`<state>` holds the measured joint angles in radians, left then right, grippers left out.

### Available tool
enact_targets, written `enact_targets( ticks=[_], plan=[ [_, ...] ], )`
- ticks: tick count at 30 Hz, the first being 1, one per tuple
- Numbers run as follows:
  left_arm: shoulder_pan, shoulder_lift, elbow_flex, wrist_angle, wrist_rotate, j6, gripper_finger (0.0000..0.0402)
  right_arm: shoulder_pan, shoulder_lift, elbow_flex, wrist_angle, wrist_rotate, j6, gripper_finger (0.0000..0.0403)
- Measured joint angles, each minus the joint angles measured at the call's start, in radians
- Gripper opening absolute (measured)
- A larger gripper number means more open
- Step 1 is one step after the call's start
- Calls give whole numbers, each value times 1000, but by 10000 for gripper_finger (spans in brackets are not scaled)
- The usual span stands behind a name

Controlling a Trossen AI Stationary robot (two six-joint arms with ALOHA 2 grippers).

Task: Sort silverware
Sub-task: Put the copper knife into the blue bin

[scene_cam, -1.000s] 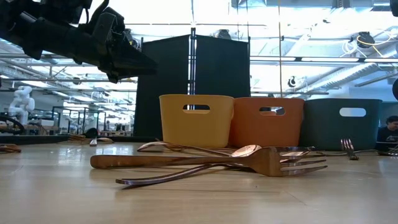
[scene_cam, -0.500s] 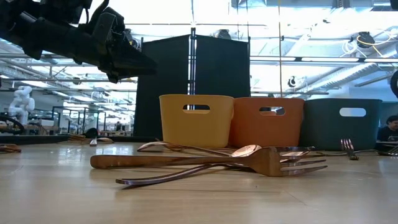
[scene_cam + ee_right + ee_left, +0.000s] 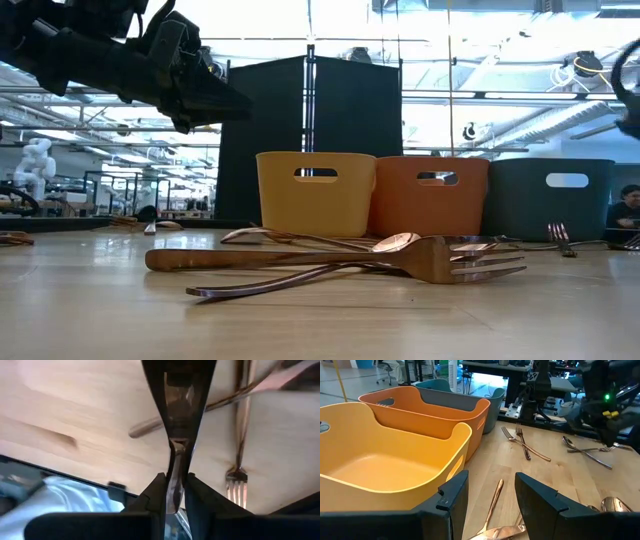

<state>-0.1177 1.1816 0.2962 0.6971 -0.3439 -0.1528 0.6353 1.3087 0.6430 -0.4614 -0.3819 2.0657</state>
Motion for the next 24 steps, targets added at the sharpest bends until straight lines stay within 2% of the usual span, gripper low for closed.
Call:
enact_targets(
  ticks=[7,13,19,24],
  plan=[
    [0,0,0,1,0,0,157,-16,-156,0,-110,184,8,43],
    [0,0,0,1,0,-1,157,-101,-275,0,-170,342,-102,43],
    [0,0,0,1,0,-14,157,-254,-369,1,-185,411,-301,34],
    [0,0,0,2,0,-19,157,-408,-458,1,-218,407,-462,32]
  ],
)
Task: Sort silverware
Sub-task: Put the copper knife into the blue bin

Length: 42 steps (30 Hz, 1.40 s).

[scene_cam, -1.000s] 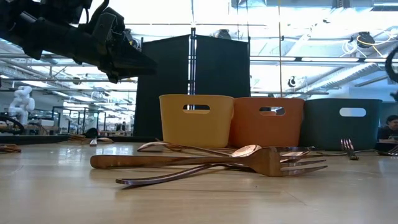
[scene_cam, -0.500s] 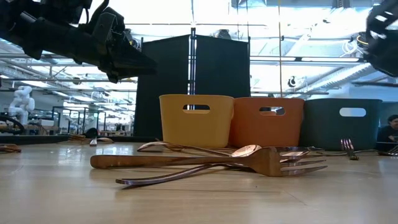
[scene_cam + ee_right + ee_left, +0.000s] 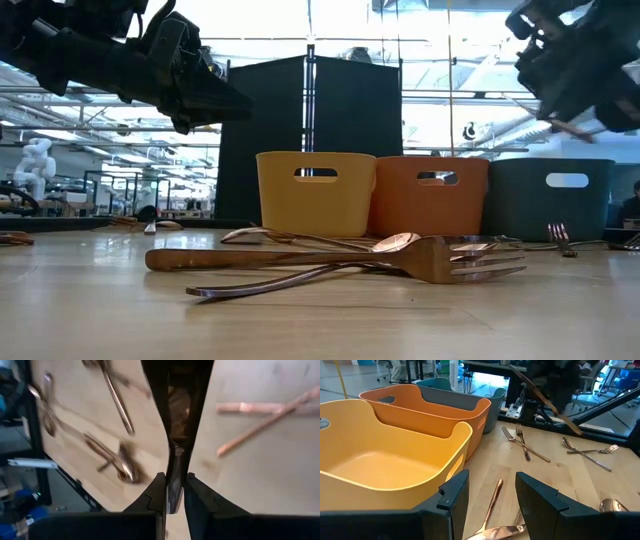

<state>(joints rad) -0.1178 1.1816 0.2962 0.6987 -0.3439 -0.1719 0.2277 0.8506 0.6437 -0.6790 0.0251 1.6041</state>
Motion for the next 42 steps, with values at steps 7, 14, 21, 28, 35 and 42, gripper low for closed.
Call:
enact_targets(
  ticks=[7,14,21,28,35,42],
  plan=[
    [0,0,0,0,0,-2,157,-240,-121,93,-225,-52,-199,32],
    [0,0,0,0,-1,-1,157,-486,-76,346,-499,-48,-435,32],
    [1,0,0,21,-6,4,157,-730,95,469,-577,45,-739,32],
    [0,0,0,54,-7,4,157,-964,331,472,-529,57,-960,32],
    [0,0,0,44,13,2,157,-1156,513,472,-530,-29,-1069,32],
    [0,0,0,38,15,21,157,-1244,627,472,-562,-24,-1141,32]
  ],
)
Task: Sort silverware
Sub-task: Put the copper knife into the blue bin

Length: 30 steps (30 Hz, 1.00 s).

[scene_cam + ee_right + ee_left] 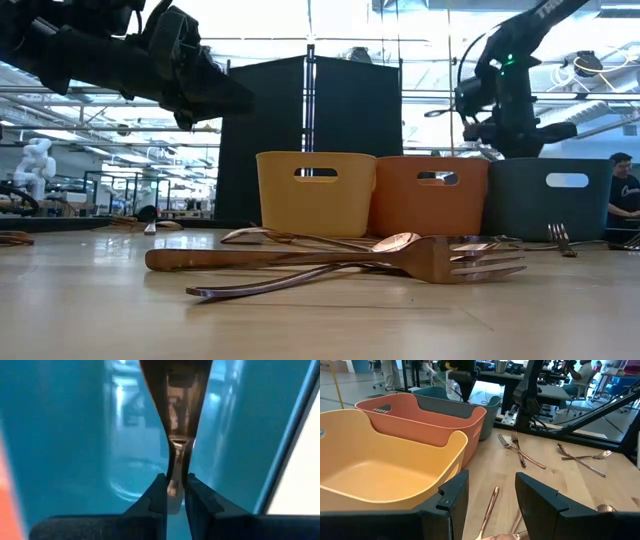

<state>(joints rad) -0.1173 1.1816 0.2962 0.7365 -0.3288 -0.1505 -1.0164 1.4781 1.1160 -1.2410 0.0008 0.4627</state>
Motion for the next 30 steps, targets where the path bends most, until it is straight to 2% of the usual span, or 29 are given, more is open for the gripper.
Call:
enact_targets(
  ticks=[9,22,30],
  plan=[
    [0,0,0,-16,2,2,157,-2,63,0,-16,-3,-44,32],
    [0,0,0,-16,2,0,157,-1,63,0,-22,2,-57,101],
    [0,0,0,-18,2,-1,157,-1,63,0,-24,1,-63,111]
  ],
)
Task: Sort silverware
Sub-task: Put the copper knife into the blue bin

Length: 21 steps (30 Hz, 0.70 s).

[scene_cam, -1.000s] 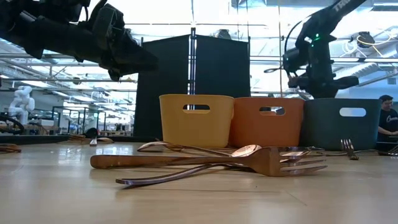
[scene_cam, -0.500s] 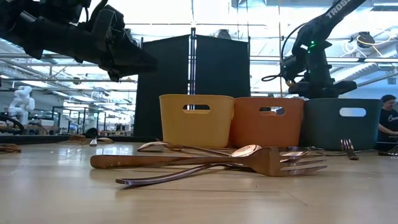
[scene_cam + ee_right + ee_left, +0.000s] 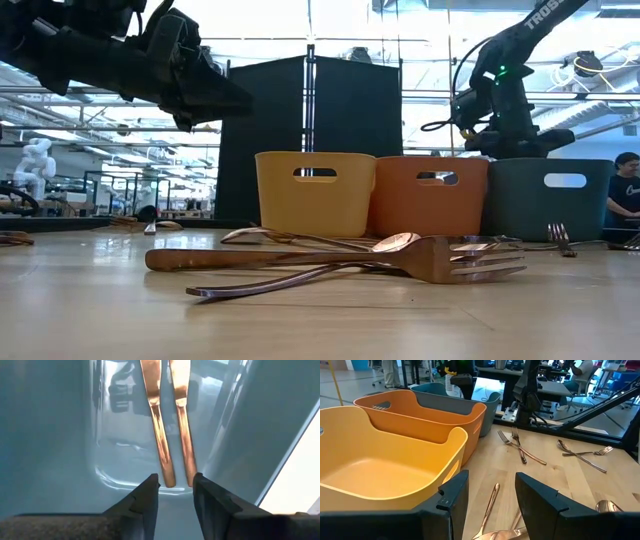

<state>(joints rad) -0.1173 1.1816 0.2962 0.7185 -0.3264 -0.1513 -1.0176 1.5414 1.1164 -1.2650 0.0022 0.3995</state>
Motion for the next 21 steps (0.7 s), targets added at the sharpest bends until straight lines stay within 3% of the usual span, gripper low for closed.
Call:
enact_targets(
  ticks=[7,15,21],
  plan=[
    [0,0,0,-2,0,0,157,0,1,35,-58,-6,-29,109],
    [0,0,0,-10,0,-1,157,27,1,234,-166,-5,-19,109],
    [-18,0,0,-192,8,-172,157,106,0,364,-69,-1,-24,109]
  ],
)
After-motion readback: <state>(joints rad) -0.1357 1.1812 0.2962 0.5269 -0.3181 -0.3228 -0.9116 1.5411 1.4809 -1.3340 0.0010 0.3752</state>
